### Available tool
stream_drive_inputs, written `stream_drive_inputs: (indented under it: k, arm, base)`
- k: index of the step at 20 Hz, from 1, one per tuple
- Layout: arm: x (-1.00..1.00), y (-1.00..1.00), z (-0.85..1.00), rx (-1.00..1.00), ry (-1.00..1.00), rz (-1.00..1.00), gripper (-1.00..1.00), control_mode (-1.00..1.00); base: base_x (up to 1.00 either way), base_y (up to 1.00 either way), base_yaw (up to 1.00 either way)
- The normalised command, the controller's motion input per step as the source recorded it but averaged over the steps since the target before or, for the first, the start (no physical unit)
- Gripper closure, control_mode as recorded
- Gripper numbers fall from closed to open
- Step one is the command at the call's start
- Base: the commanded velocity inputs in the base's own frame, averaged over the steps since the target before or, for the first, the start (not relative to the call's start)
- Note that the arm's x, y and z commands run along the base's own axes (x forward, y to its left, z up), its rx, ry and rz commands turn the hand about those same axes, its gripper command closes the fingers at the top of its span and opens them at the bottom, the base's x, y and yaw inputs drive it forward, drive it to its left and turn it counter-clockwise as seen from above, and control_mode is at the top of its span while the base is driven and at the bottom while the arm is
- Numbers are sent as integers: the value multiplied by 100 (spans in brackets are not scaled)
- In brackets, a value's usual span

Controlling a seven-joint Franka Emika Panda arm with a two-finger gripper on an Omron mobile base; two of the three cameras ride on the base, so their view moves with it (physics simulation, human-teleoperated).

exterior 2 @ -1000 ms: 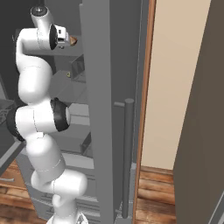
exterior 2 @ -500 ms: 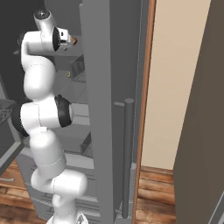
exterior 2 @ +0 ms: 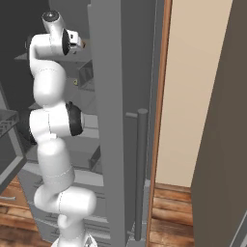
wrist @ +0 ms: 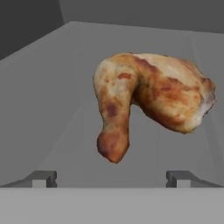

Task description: Take the chicken drumstick from the fridge and place it on the digital scale on the counter by the fridge. Wait a few seconds for a reading, then move it to the plate on the dining counter.

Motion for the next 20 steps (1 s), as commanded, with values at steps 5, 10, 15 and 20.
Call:
stream_drive_inputs:
  k: [5, 10, 15, 20]
  arm:
    - [36, 0, -7, 0, 0, 0, -100, -100]
    - [18, 1, -14, 0, 0, 0, -100, -100]
    - [14, 7, -26, -2, 0, 0, -100, -100]
    - [8, 11, -28, -3, 0, 0, -100, -100]
  base:
    - [0, 0, 0]
    - [0, 0, 0]
    - [0, 0, 0]
    - [0, 0, 0]
